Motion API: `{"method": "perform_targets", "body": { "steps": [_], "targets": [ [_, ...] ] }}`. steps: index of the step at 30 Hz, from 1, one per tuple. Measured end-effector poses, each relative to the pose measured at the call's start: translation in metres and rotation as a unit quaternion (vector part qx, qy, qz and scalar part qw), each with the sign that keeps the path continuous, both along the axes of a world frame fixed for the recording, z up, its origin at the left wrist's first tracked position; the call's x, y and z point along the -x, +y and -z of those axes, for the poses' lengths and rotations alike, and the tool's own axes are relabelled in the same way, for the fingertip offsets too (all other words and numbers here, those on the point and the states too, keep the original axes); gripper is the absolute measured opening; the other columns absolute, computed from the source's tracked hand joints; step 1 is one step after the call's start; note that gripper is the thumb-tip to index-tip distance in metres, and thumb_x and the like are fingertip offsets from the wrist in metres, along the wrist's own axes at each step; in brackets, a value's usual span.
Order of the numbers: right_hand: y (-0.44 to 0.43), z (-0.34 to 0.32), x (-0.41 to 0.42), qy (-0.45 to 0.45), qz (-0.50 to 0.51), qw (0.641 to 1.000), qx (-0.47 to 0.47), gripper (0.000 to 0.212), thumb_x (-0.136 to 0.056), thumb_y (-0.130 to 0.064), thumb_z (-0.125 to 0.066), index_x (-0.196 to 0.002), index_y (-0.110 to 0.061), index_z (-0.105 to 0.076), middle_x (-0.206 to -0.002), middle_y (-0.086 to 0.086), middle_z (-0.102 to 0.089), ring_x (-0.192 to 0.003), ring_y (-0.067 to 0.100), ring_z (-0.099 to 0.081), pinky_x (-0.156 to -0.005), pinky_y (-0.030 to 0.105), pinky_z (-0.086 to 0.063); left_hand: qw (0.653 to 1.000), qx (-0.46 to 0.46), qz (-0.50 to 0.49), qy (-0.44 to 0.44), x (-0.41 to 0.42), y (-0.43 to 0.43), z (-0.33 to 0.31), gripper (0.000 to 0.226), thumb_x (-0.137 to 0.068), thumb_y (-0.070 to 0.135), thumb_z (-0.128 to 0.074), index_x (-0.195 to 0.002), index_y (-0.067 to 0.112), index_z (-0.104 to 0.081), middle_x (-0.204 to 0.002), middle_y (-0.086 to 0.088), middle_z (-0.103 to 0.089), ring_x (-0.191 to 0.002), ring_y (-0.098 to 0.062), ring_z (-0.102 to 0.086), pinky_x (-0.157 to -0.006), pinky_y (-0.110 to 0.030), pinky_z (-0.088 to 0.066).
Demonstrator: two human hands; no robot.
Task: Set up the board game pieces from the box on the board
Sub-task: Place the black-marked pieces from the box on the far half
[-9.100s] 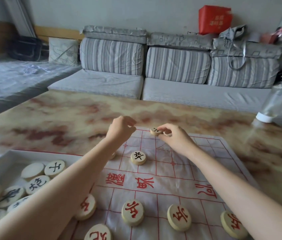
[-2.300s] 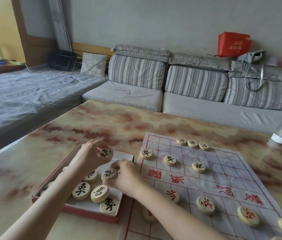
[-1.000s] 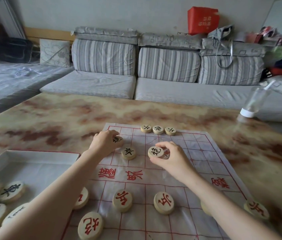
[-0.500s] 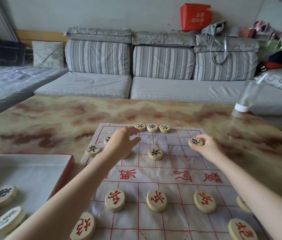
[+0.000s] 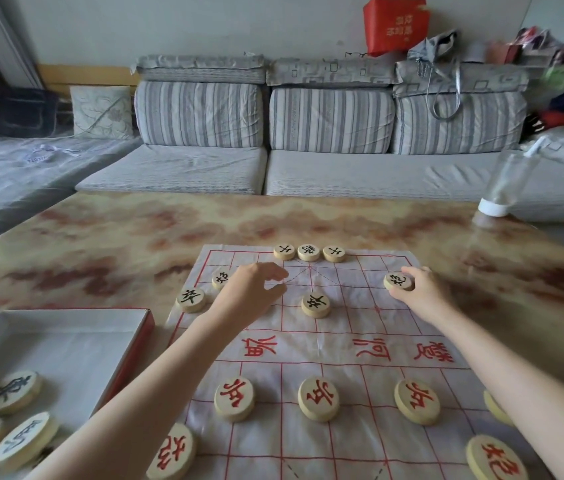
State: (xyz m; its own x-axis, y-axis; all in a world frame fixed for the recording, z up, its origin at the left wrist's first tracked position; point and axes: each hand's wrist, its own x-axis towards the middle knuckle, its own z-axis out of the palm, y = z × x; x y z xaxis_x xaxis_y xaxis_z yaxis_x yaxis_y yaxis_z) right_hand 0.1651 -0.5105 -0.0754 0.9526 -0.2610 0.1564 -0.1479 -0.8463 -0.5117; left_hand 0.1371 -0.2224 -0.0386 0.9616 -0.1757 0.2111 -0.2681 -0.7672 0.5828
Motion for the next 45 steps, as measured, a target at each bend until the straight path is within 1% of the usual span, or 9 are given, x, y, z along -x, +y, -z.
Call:
{"method": "perform_targets", "body": {
  "steps": [6, 15, 23, 29, 31, 33, 36, 39, 45],
  "targets": [
    [0.026, -0.028, 0.020, -0.057, -0.024, 0.998, 0.001, 0.041, -0.082, -0.020, -0.065, -0.121, -0.010, -0.060, -0.130, 0.014, -0.054, -0.122, 0.030, -0.046, -0.101, 0.033, -0.035, 1.000, 0.023, -0.015, 0.006, 0.009, 0.012, -0.009, 0.027, -0.087, 0.019, -0.058, -0.114, 0.018, -0.063, -0.117, 0.001, -0.066, -0.108, -0.014, -0.059, -0.091, -0.022, -0.044],
    [0.143, -0.078, 0.073, -0.001, -0.246, 0.967, -0.068, 0.035, -0.088, -0.021, -0.059, -0.123, -0.018, -0.058, -0.131, -0.002, -0.054, -0.125, 0.012, -0.045, -0.094, 0.020, -0.032, 0.996, 0.069, -0.050, -0.025, 0.069, 0.087, -0.025, 0.022, -0.083, 0.016, -0.065, -0.104, 0.015, -0.069, -0.098, 0.002, -0.070, -0.084, -0.006, -0.060, -0.067, -0.001, -0.038],
    [0.246, -0.099, 0.125, 0.058, -0.381, 0.922, -0.041, 0.034, -0.086, -0.023, -0.061, -0.120, -0.016, -0.062, -0.125, 0.002, -0.060, -0.120, 0.014, -0.052, -0.100, 0.023, -0.039, 0.996, 0.018, -0.073, 0.048, 0.132, 0.193, -0.029, 0.023, -0.079, 0.006, -0.068, -0.101, 0.013, -0.068, -0.092, -0.005, -0.072, -0.089, -0.020, -0.067, -0.091, -0.036, -0.050],
    [0.309, -0.088, 0.168, 0.123, -0.449, 0.885, -0.018, 0.040, -0.084, -0.029, -0.064, -0.123, -0.020, -0.059, -0.115, 0.001, -0.057, -0.121, 0.014, -0.041, -0.096, 0.023, -0.034, 0.986, -0.079, -0.071, 0.126, 0.172, 0.235, -0.021, 0.037, -0.070, 0.032, -0.076, -0.106, 0.027, -0.066, -0.103, 0.007, -0.070, -0.095, -0.009, -0.064, -0.085, -0.018, -0.046],
    [0.323, -0.082, 0.179, 0.142, -0.456, 0.879, 0.006, 0.044, -0.085, -0.031, -0.063, -0.127, -0.021, -0.055, -0.100, -0.011, -0.050, -0.123, 0.015, -0.035, -0.099, 0.026, -0.031, 0.983, -0.106, -0.077, 0.128, 0.180, 0.236, -0.020, 0.047, -0.069, 0.041, -0.075, -0.112, 0.029, -0.063, -0.107, 0.010, -0.068, -0.096, -0.006, -0.063, -0.079, -0.012, -0.040],
    [0.336, -0.073, 0.189, 0.160, -0.444, 0.881, 0.044, 0.049, -0.082, -0.037, -0.065, -0.127, -0.022, -0.055, -0.109, -0.002, -0.044, -0.124, 0.022, -0.032, -0.102, 0.031, -0.032, 0.981, -0.132, -0.060, 0.132, 0.183, 0.236, -0.018, 0.046, -0.073, 0.037, -0.072, -0.117, 0.032, -0.060, -0.113, 0.013, -0.064, -0.094, -0.001, -0.057, -0.070, -0.006, -0.035],
    [0.350, -0.064, 0.193, 0.163, -0.410, 0.893, 0.090, 0.045, -0.075, -0.043, -0.067, -0.115, -0.024, -0.059, -0.123, 0.011, -0.042, -0.122, 0.031, -0.035, -0.102, 0.042, -0.037, 0.985, -0.105, -0.034, 0.134, 0.183, 0.235, -0.010, 0.022, -0.074, 0.041, -0.070, -0.092, 0.045, -0.059, -0.092, 0.018, -0.056, -0.081, 0.004, -0.050, -0.065, 0.002, -0.036],
    [0.353, -0.060, 0.189, 0.159, -0.395, 0.903, 0.057, 0.045, -0.071, -0.050, -0.069, -0.110, -0.029, -0.062, -0.119, 0.010, -0.053, -0.120, 0.029, -0.041, -0.101, 0.041, -0.039, 0.992, -0.101, -0.043, 0.064, 0.179, 0.235, 0.005, 0.039, -0.063, 0.063, -0.060, -0.084, 0.030, -0.065, -0.066, 0.014, -0.056, -0.066, 0.005, -0.050, -0.063, -0.009, -0.038],
    [0.350, -0.053, 0.184, 0.188, -0.390, 0.894, 0.113, 0.050, -0.076, -0.036, -0.067, -0.124, -0.029, -0.054, -0.128, 0.011, -0.038, -0.122, 0.032, -0.032, -0.107, 0.041, -0.033, 0.997, -0.041, -0.041, 0.060, 0.171, 0.243, 0.021, 0.053, -0.050, 0.062, -0.055, -0.094, 0.034, -0.065, -0.086, 0.013, -0.065, -0.085, -0.001, -0.061, -0.079, -0.017, -0.048]
  ]
}}
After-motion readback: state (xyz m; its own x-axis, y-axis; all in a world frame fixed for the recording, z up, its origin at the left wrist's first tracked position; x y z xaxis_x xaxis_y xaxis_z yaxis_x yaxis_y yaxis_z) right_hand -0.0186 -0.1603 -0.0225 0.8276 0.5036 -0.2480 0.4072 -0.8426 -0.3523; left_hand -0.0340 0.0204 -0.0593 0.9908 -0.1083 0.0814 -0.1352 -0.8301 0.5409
